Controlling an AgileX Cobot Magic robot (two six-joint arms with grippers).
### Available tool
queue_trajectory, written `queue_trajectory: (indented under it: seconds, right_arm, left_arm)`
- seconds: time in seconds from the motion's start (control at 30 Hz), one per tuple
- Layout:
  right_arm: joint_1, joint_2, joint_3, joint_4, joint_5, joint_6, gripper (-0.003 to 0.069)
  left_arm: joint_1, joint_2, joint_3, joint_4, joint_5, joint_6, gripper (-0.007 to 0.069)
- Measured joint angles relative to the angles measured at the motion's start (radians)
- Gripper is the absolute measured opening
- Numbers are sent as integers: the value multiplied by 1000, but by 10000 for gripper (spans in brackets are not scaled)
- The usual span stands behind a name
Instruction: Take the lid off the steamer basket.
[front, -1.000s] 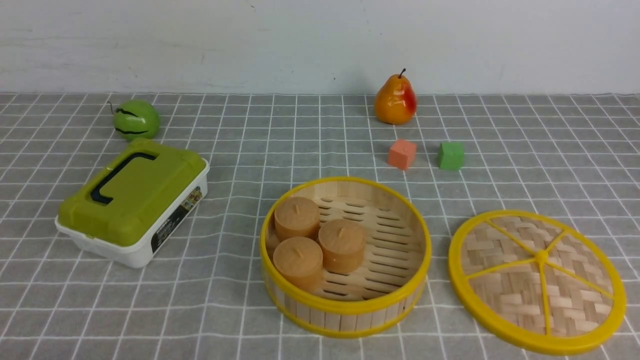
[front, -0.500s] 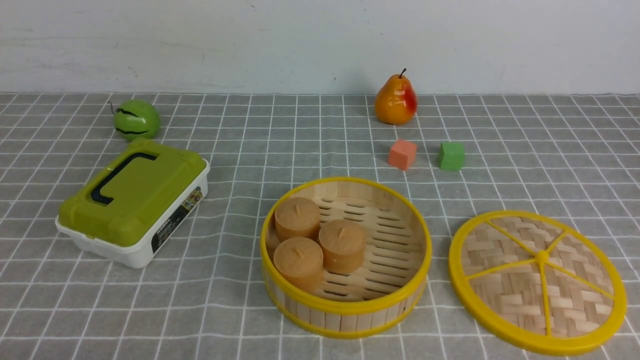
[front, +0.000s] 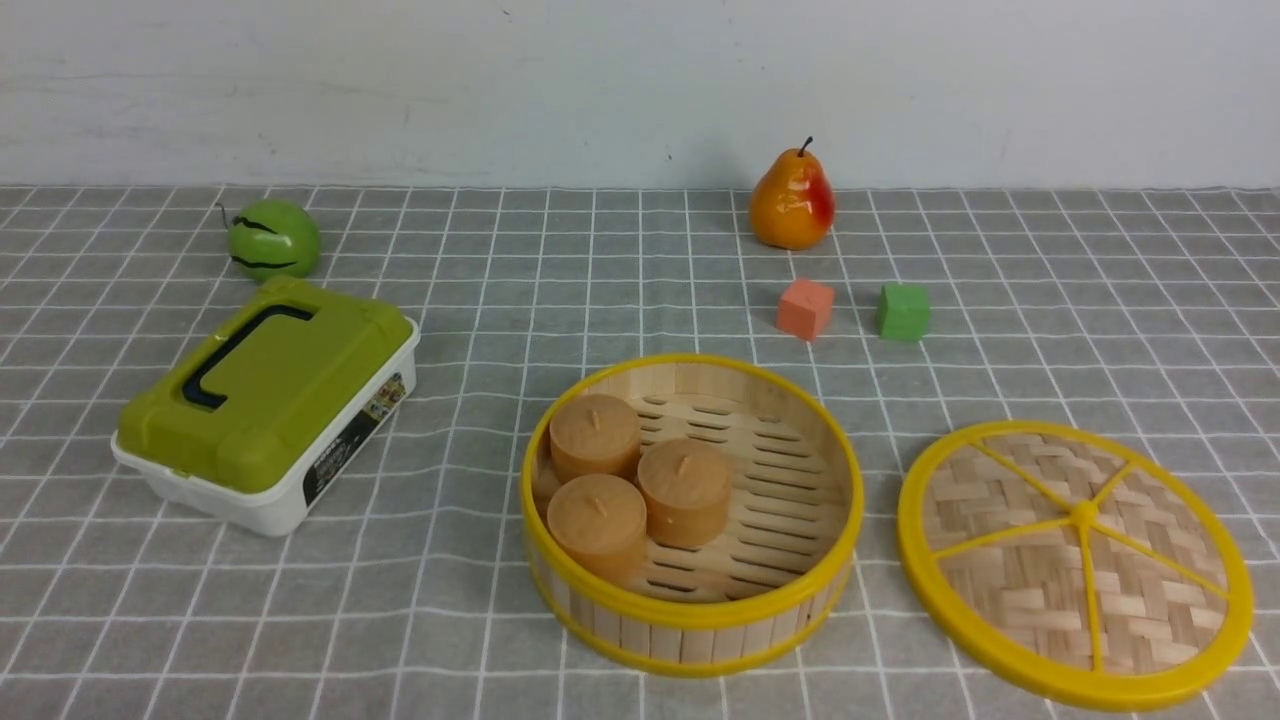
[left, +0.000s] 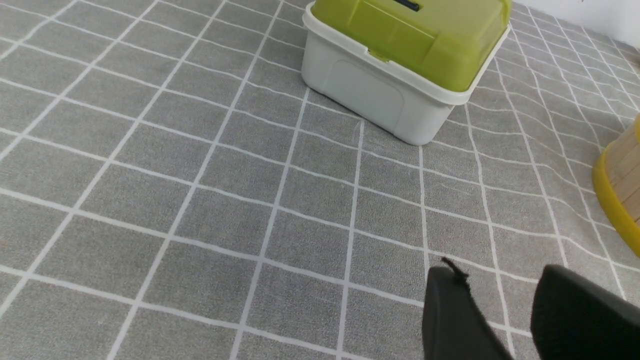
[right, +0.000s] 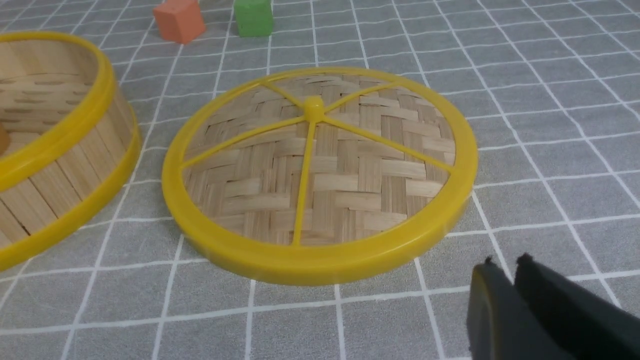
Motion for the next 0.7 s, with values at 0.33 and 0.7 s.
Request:
queue_trajectory:
  seconds: [0.33, 0.7]
  right_arm:
    - [0, 0, 0, 1, 1, 0, 46]
    - [0, 0, 0, 1, 1, 0, 61]
  left_arm:
    - [0, 0, 0, 0, 0, 0, 239]
    - [0, 0, 0, 0, 0, 0, 239]
